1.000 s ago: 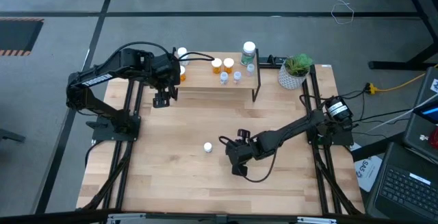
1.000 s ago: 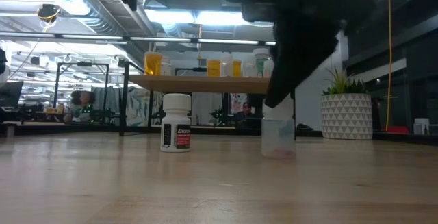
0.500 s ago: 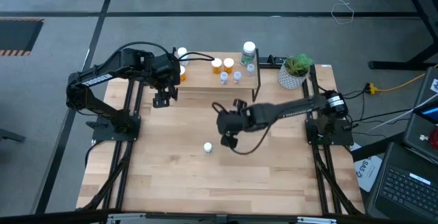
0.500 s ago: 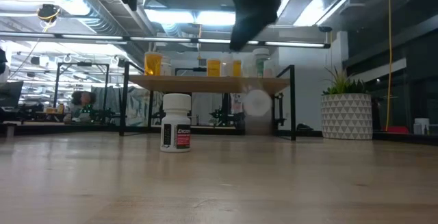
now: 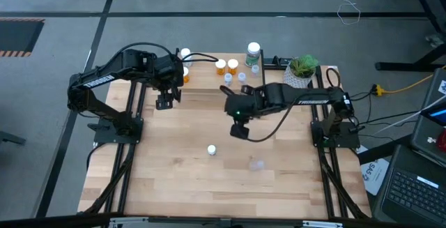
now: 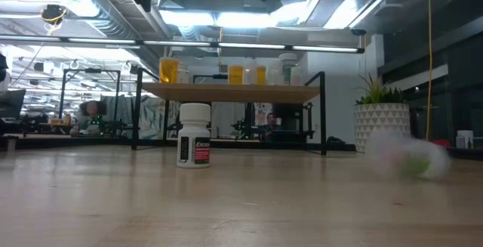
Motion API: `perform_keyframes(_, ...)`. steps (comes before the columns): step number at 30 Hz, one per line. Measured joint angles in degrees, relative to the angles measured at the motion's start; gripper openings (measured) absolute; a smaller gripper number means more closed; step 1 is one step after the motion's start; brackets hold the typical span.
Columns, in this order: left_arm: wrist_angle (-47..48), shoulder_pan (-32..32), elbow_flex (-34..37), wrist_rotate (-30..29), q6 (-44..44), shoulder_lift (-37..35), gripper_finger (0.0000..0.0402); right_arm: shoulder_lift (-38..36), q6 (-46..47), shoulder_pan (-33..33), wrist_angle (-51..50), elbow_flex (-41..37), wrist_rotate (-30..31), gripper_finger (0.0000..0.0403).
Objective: Pick and place medicine bottles onto shelf by color
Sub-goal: Put the transparent medicine bottle on the shelf
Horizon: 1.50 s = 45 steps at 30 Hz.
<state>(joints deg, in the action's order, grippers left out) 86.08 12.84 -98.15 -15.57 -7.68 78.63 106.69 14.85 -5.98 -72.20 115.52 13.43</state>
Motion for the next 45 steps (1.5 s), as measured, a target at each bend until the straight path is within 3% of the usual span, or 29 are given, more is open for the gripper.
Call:
perform_keyframes(6, 0.3, 0.0, 0.0, 0.0, 1.2, 0.0, 0.0279, 0.0, 16.2, -3.0, -18.3, -2.5, -1.5, 0.0053)
perform_keyframes(11, 0.4, 0.0, 0.0, 0.0, 1.2, 0.0, 0.0279, -0.5, 20.9, -10.4, -12.3, -8.5, -10.6, 0.0064)
perform_keyframes(19, 0.2, 0.0, 0.0, 0.0, 1.1, 0.0, 0.0279, -0.7, 35.2, -22.8, -8.5, -19.9, -12.2, 0.0105)
perform_keyframes(29, 0.2, 0.0, 0.0, 0.0, 1.1, 0.0, 0.0279, -0.6, 31.1, -26.3, 12.5, -37.0, -13.6, 0.0196)
perform_keyframes(37, 0.0, 0.0, 0.0, 0.0, 1.2, 0.0, 0.0279, -0.6, 27.1, -23.8, 22.3, -40.1, -12.9, 0.0251)
perform_keyframes(45, -0.2, 0.0, 0.0, 0.0, 1.3, 0.0, 0.0279, 1.4, 30.3, -21.3, 26.2, -41.9, -13.1, 0.0266)
